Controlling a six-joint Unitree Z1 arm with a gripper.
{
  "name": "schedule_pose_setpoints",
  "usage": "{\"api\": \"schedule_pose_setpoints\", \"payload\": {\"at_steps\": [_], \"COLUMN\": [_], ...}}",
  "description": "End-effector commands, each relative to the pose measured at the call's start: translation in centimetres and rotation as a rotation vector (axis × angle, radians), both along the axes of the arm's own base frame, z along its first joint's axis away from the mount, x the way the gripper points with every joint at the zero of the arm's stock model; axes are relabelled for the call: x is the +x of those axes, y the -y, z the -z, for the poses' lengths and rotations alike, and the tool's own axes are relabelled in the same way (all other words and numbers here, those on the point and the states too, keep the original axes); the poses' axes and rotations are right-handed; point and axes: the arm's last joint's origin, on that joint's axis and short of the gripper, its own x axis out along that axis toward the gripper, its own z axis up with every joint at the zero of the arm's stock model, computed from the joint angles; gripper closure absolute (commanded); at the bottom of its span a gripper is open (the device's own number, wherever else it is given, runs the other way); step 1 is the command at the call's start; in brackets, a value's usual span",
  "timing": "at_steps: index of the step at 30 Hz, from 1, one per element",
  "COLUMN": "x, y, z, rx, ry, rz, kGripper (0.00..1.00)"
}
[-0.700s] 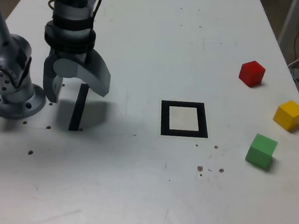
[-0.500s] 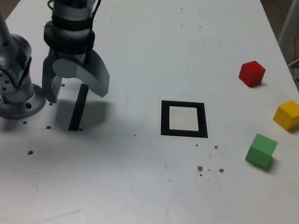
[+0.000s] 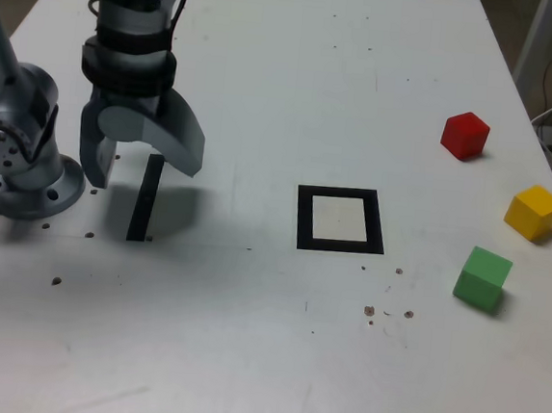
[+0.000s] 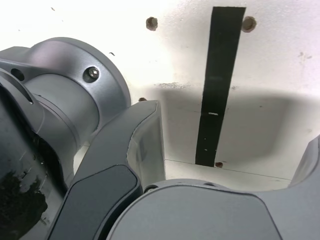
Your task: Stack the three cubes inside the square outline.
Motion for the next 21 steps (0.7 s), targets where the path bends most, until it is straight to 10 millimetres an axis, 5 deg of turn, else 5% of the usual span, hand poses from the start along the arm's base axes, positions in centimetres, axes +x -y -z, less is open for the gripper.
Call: {"api": "schedule_pose_setpoints", "payload": {"at_steps": [1,21], "x": [0.4,7.5], "y": [0.0,-0.6], "z": [0.0,-1.4], "rx": [0.0,0.04], "ry": [0.013,0.053], "rz": [0.001,0.008], "kGripper": [0.01,0.0]}}
